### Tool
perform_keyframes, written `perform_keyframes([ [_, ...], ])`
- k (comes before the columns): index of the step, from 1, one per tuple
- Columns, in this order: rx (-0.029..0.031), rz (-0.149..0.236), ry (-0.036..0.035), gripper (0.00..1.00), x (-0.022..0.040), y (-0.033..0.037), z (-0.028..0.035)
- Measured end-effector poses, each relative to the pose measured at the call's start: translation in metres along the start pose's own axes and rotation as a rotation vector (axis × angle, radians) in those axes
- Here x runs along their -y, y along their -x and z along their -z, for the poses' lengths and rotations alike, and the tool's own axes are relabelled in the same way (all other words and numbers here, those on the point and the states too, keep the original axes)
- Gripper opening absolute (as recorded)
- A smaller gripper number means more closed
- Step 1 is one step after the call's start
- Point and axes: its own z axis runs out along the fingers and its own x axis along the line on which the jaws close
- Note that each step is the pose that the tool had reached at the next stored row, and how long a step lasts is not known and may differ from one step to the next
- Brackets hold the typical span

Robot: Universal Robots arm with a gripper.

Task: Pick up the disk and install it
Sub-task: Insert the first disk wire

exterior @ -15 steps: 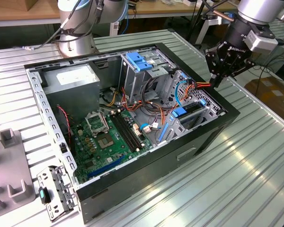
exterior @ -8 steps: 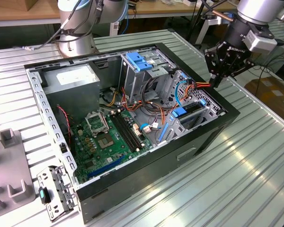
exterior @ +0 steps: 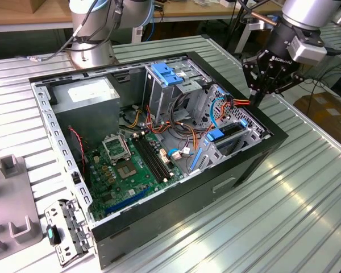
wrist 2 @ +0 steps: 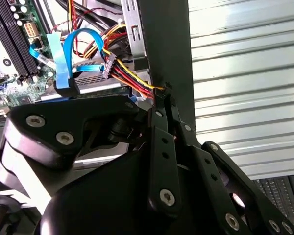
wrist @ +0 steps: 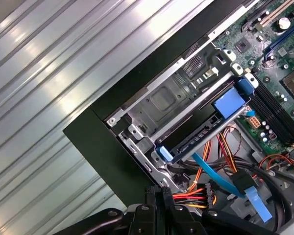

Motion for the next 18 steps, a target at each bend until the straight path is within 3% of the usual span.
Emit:
perform_keyframes([
  [5, 0.0002, -0.014, 0.0004, 0.16, -0.0062, 0.007, 0.0],
  [12, 0.0018, -0.147, 0.0045, 0.16, -0.0062, 0.0071, -0.0002],
  [18, 0.0028, -0.224, 0.007, 0.16, -0.0072, 0.0083, -0.0003],
])
